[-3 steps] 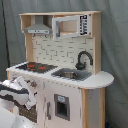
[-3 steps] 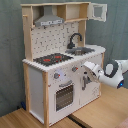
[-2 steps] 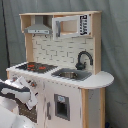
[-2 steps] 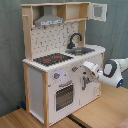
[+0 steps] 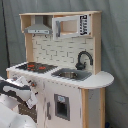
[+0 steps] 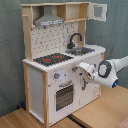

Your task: Play with the kitchen

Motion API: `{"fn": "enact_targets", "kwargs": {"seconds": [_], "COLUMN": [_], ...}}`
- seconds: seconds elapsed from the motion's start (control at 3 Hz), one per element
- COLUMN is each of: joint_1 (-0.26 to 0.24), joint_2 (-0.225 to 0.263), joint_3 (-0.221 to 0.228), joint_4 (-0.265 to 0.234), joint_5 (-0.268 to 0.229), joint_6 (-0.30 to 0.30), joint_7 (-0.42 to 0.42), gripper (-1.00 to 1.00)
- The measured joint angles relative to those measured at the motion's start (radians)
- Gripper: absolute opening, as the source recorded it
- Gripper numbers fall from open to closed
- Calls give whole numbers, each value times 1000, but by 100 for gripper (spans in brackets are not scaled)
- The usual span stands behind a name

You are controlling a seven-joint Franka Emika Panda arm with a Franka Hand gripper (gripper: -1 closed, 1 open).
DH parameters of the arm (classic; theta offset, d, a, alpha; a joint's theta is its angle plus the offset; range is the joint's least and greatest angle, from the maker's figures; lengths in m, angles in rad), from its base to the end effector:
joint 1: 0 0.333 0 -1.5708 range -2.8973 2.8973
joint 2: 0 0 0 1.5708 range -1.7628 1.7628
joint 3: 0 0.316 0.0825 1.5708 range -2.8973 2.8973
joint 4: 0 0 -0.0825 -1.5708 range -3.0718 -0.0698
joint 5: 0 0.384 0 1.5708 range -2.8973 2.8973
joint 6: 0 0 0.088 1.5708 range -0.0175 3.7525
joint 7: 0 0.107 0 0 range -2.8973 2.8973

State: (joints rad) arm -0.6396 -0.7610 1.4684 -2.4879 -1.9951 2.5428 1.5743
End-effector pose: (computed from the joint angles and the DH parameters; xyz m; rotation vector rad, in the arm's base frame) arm 0.3239 0.3325 0.3206 1.2967 1.1366 1.3826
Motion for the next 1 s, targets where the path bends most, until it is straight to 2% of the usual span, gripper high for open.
{"fn": "enact_targets", "kwargs": {"seconds": [0.33,0.67,1.0], "joint_1": [-77,-117,-117], "joint_2": [0,-1,-1], "joint_3": [31,69,69], "joint_4": [57,85,85], "joint_5": [-1,-19,-19], "joint_6": [7,10,10], "joint_7": [3,-56,-57], "gripper": [100,100,-100]}}
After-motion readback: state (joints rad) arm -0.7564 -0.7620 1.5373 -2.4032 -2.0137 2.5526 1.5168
